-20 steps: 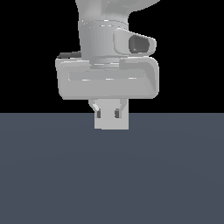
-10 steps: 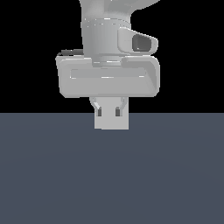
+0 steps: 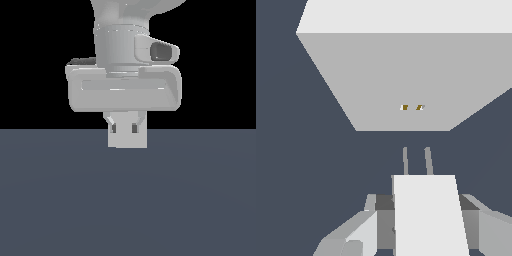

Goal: Plug the charger into the wall socket.

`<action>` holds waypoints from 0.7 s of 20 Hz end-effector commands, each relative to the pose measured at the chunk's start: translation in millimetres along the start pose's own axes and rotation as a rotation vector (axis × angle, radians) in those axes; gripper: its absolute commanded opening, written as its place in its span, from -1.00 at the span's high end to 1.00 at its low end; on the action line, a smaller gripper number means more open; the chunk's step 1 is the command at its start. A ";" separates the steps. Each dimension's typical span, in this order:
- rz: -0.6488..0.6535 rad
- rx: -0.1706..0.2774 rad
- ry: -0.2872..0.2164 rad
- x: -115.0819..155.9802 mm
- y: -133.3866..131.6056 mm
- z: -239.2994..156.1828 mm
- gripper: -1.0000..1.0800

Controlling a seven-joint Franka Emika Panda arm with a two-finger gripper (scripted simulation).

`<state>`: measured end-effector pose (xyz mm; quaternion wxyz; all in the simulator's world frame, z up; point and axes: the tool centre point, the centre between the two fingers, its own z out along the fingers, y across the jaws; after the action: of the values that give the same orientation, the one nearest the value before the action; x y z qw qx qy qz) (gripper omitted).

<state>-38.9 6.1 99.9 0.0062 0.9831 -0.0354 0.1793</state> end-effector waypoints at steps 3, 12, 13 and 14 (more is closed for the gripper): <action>0.001 0.001 0.000 11.9 0.1 4.2 1.00; 0.000 0.001 0.000 39.7 0.1 14.7 1.00; 0.000 0.001 0.000 40.9 0.0 15.2 1.00; 0.000 0.000 0.000 41.7 0.0 15.6 1.00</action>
<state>3.0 2.9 100.0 0.0058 0.9831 -0.0356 0.1793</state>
